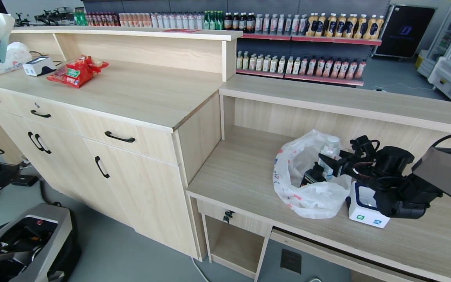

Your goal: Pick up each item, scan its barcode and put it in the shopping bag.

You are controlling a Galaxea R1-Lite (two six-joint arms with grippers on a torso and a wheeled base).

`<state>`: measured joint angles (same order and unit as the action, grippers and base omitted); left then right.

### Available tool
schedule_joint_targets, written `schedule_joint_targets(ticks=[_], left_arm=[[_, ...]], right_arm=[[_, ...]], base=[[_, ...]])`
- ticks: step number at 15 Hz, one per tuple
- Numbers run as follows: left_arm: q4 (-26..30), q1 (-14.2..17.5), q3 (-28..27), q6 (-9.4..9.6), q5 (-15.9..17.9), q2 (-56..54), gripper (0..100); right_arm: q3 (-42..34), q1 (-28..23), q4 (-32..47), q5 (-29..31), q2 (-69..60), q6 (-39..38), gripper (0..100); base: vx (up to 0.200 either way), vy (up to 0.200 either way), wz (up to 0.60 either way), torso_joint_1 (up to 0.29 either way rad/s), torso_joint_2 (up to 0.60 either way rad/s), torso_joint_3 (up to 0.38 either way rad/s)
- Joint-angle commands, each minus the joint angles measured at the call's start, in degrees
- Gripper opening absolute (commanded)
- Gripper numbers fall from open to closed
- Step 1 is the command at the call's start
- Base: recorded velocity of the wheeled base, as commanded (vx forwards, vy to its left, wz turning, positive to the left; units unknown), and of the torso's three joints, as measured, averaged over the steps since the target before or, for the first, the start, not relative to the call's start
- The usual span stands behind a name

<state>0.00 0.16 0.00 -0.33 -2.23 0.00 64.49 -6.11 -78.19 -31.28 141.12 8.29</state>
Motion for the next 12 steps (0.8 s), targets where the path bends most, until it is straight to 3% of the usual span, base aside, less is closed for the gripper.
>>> schedule_joint_targets(ticks=[1,4,5,12], left_arm=[[0.0,0.0,0.0,-0.02,0.0,0.0,100],[0.0,-0.1,0.0,-0.02,0.0,0.0,100],[0.0,0.0,0.0,-0.02,0.0,0.0,100],[0.0,0.0,0.0,-0.02,0.0,0.0,100]], right_arm=[[-0.1,-0.1,0.0,0.0,-0.1,0.1,0],[-0.4,-0.4,0.0,0.0,-0.1,0.4,0],[-0.6,-0.5,0.0,0.0,-0.1,0.4,100],[-2.8,-2.2,1.5,-0.5,-5.5,-0.1,100]], base=[[0.0,0.0,0.0,0.0,0.0,0.0],[0.0,0.0,0.0,0.0,0.0,0.0],[0.0,0.0,0.0,0.0,0.0,0.0],[0.0,0.0,0.0,0.0,0.0,0.0]])
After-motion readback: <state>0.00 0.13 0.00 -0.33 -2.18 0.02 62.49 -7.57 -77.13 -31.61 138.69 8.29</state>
